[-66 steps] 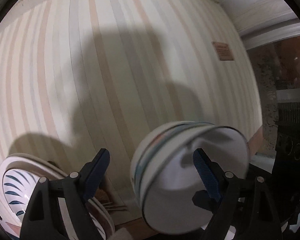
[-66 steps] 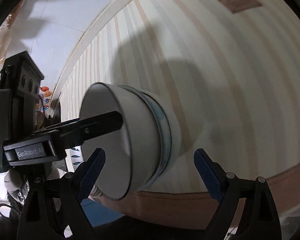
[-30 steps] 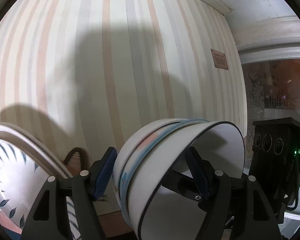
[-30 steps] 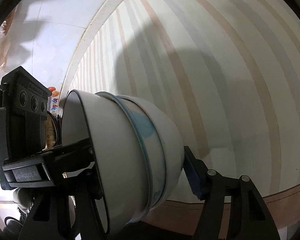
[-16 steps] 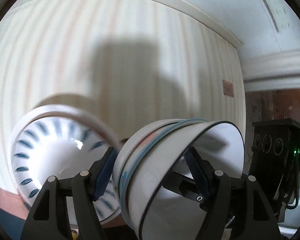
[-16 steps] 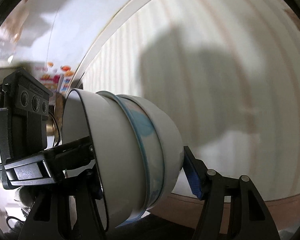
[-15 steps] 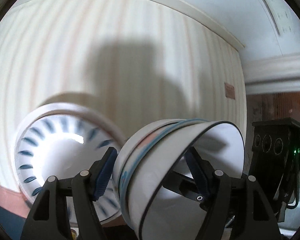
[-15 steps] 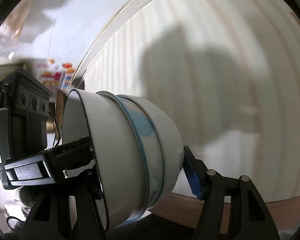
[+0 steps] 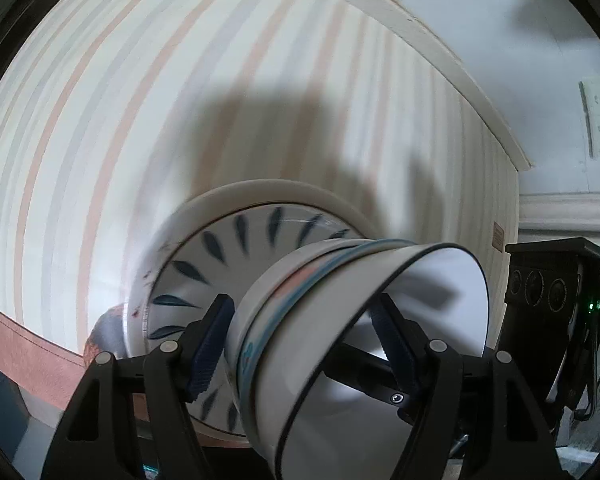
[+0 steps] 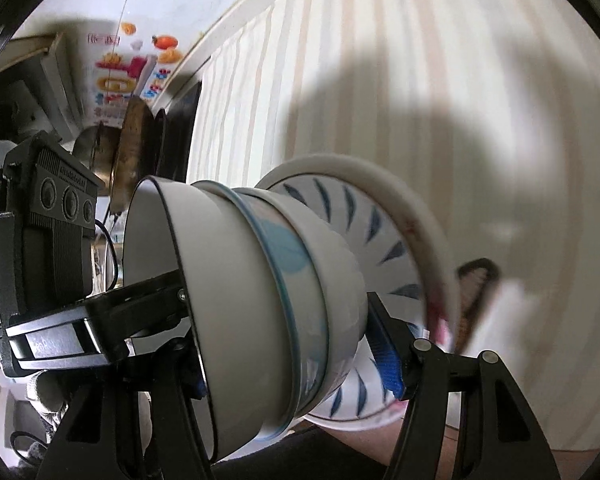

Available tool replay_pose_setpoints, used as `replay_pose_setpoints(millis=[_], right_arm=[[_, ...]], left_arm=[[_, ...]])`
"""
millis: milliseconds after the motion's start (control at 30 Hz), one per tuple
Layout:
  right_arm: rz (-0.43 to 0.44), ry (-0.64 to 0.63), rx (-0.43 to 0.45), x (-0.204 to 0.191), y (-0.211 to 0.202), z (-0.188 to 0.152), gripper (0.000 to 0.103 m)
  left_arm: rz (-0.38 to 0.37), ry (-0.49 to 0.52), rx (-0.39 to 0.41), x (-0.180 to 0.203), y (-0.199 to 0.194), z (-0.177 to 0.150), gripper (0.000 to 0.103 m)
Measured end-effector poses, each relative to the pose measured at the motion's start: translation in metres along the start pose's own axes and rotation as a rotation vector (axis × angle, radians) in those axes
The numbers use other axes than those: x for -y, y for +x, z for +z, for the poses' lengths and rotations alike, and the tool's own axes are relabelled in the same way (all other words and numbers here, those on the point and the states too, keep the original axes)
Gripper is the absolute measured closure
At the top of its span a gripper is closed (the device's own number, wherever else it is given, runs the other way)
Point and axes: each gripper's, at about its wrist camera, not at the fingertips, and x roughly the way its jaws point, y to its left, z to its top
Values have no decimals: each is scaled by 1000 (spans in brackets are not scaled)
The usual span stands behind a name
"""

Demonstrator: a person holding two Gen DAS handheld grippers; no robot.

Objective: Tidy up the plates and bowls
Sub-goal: 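Lift the bowl stack with both tools onto the plate stack and open both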

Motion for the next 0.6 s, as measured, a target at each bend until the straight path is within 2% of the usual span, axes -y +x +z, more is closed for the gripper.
replay_pose_setpoints(millis=[233,600], right_arm=[[-14,-8,-25,-11,31,7,38],[-54,-9,-20,-15,38,10,38]], left_arm=[[3,-9,3,-16,1,2,34],[6,16,1,-18,4,4,34]])
